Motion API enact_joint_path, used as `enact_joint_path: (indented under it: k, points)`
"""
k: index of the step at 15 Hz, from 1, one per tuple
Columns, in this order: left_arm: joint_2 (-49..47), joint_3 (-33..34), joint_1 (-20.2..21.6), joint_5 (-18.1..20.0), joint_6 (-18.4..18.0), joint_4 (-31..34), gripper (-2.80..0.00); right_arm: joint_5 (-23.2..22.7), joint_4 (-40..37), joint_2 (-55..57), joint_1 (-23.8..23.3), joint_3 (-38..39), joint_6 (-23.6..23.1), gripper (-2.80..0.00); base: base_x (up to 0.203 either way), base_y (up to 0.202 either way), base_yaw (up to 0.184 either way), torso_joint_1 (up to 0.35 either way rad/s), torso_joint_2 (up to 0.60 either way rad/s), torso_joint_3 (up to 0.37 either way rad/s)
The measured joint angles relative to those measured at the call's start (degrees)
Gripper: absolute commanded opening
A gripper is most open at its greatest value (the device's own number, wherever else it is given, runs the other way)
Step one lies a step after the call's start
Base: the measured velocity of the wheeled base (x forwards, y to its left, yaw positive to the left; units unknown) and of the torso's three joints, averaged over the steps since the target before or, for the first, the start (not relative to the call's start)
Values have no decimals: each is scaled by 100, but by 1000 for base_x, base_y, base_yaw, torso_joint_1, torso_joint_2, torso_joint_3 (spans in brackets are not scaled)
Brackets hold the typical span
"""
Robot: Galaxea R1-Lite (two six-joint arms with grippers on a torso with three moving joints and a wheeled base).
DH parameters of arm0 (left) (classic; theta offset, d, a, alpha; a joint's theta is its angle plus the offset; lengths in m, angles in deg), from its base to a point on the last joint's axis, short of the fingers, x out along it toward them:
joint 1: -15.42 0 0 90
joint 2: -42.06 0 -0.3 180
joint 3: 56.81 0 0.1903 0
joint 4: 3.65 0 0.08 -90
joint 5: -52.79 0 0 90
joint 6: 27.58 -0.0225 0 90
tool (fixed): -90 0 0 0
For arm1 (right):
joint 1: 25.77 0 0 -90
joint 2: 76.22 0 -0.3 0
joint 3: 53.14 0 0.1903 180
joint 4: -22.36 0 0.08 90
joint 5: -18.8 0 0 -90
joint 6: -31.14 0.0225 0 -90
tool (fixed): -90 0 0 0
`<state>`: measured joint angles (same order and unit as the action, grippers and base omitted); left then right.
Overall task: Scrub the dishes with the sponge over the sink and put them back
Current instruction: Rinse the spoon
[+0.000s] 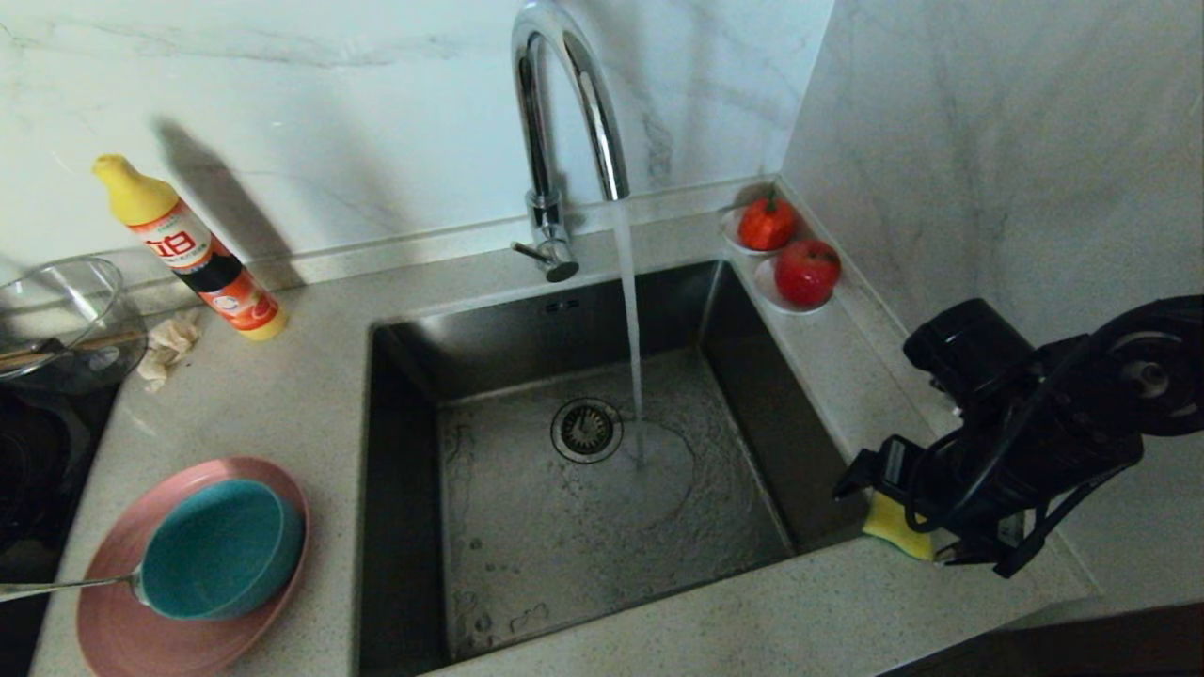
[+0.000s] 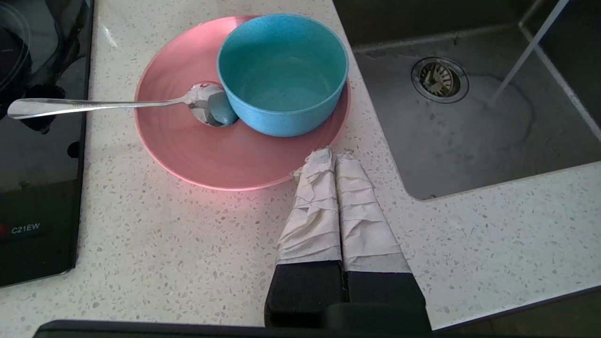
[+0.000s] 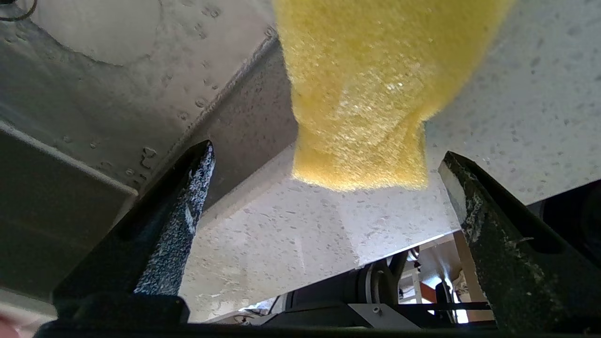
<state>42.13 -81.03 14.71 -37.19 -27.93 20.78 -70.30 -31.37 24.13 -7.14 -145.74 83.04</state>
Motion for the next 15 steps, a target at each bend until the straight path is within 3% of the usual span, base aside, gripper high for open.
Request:
enact_joint_path:
  k: [15]
  points:
    - [0, 0, 0, -2, 2, -1, -280, 163, 20, 329, -143, -463, 194, 0, 0, 0, 0, 0, 0, 0]
